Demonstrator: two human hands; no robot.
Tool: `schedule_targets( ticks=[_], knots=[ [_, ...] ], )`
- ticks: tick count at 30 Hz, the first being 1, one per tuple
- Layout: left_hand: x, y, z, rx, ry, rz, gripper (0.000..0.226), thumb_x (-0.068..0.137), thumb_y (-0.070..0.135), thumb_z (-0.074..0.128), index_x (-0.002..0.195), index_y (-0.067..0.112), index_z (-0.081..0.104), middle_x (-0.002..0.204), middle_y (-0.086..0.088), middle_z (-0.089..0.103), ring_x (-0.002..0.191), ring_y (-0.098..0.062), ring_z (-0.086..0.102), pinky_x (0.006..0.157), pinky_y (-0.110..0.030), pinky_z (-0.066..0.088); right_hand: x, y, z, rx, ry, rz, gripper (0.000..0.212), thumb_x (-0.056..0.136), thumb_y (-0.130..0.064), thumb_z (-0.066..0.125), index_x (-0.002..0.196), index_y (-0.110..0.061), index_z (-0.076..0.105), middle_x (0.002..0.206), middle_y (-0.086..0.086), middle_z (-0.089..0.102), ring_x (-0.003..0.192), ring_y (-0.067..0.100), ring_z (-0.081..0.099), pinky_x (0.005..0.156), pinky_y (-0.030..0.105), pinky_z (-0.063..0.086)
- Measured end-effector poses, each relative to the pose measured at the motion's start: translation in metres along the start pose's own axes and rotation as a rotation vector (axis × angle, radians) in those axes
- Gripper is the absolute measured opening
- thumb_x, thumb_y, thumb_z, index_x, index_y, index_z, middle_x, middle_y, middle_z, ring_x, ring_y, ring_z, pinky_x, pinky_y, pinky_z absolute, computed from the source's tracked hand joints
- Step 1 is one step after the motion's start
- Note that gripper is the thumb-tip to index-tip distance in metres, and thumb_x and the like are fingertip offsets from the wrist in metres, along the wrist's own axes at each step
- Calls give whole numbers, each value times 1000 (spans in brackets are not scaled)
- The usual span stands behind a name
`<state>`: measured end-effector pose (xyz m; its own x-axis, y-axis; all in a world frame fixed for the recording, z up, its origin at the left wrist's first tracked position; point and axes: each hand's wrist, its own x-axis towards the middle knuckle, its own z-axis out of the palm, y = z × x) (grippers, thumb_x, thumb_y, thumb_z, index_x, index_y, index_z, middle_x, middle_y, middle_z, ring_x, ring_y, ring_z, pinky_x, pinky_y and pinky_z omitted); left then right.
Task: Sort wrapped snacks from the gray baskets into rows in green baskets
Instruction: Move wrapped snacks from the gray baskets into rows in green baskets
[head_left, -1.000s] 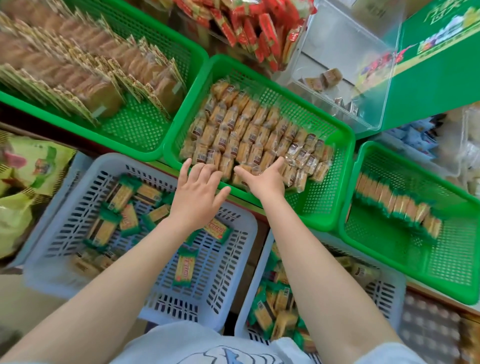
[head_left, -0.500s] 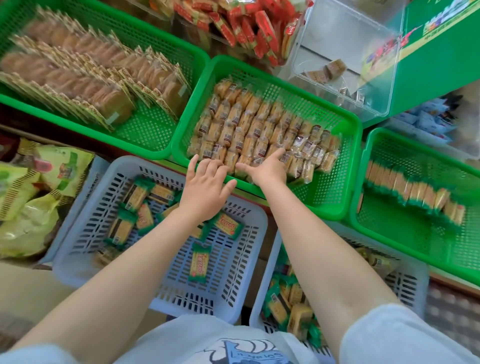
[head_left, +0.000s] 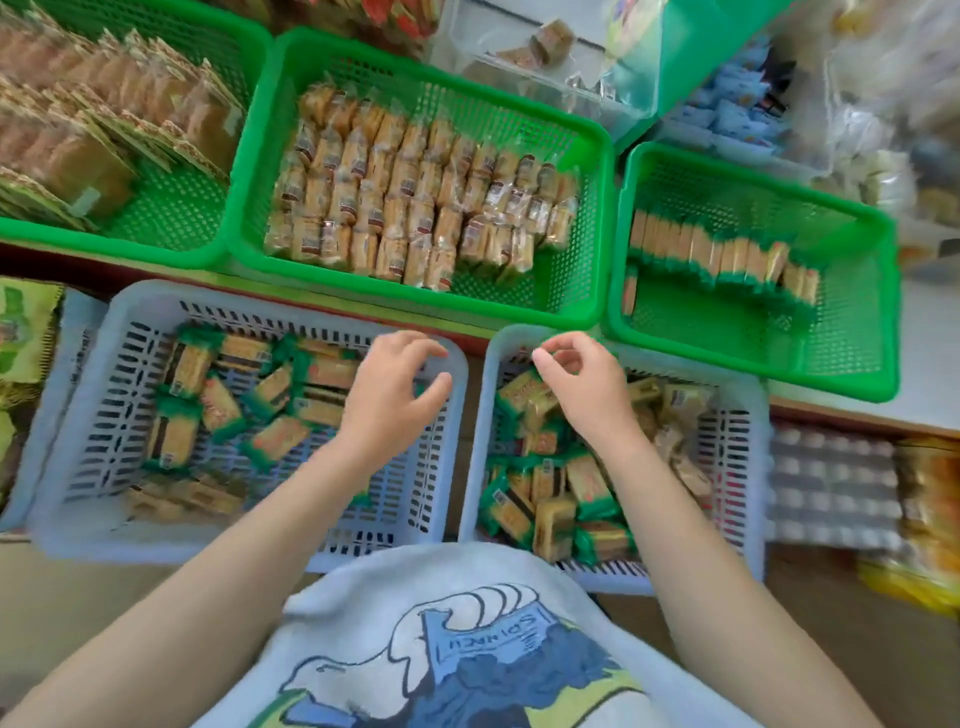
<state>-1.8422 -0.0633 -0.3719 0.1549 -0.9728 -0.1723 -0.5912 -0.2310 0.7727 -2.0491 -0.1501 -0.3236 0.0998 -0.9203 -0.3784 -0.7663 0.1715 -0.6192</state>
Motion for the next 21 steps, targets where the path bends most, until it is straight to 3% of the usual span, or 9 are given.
schedule_targets(
  ticks=[2, 6, 8, 10, 12, 14, 17, 20, 21],
  knots=[
    [-23, 0, 35, -9, -210, -135, 41, 99, 35, 59, 136, 18, 53, 135, -3, 51, 130, -21, 41, 103, -34, 38, -21, 40, 2, -13, -33, 132, 8, 94, -32, 63, 87, -29, 63, 89, -7, 66, 86, 15, 63, 75, 33, 50],
    [-49, -9, 81, -60, -471, -416, 71, 93, 52, 63, 152, 29, 30, 153, -10, 30, 112, -22, 53, 81, -30, 43, -51, 110, 24, -43, -161, 298, 5, 94, -26, 66, 93, -22, 65, 91, -6, 62, 92, 19, 61, 75, 29, 45],
    [-54, -15, 90, -75, -518, -430, 76, 91, 53, 65, 152, 31, 27, 156, -11, 26, 113, -25, 55, 72, -24, 46, -61, 134, 36, -196, -273, 305, 26, 91, -33, 69, 110, -16, 66, 107, 2, 60, 104, 23, 57, 80, 32, 46],
    [-57, -21, 97, -72, -533, -434, 75, 89, 56, 65, 152, 32, 30, 157, -12, 27, 107, -21, 52, 61, -17, 41, -72, 151, 43, -358, -373, 326, 47, 89, -42, 70, 128, -18, 60, 132, 10, 52, 126, 30, 47, 96, 39, 46],
    [-60, -27, 100, -86, -521, -436, 75, 87, 59, 66, 150, 34, 34, 155, -10, 31, 112, -20, 50, 68, -20, 45, -82, 158, 45, -399, -416, 347, 53, 89, -45, 69, 135, -23, 55, 142, 11, 44, 134, 32, 38, 101, 43, 44],
    [-61, -30, 99, -80, -529, -440, 76, 85, 62, 67, 148, 34, 35, 154, -9, 33, 124, -25, 49, 86, -32, 48, -87, 158, 41, -348, -433, 352, 51, 89, -43, 71, 133, -23, 54, 136, 10, 46, 122, 30, 46, 92, 40, 48],
    [-60, -27, 98, -51, -540, -479, 79, 84, 61, 68, 149, 31, 35, 154, -8, 33, 129, -28, 48, 91, -36, 45, -92, 152, 24, -128, -399, 375, 44, 91, -41, 71, 125, -17, 56, 123, 2, 52, 102, 21, 54, 75, 32, 48],
    [-59, -6, 94, 75, -454, -410, 72, 90, 48, 69, 149, 23, 36, 152, -9, 33, 129, -26, 46, 92, -35, 44, -96, 146, 4, 148, -257, 461, 59, 94, -50, 63, 140, -15, 50, 127, -3, 49, 115, 18, 50, 89, 31, 43],
    [-59, 4, 92, 94, -404, -341, 65, 92, 44, 67, 147, 22, 39, 148, -7, 37, 126, -23, 48, 91, -33, 45, -95, 142, -1, 208, -207, 478, 57, 95, -54, 59, 137, -16, 54, 127, -2, 52, 117, 19, 52, 90, 31, 42]
  ],
)
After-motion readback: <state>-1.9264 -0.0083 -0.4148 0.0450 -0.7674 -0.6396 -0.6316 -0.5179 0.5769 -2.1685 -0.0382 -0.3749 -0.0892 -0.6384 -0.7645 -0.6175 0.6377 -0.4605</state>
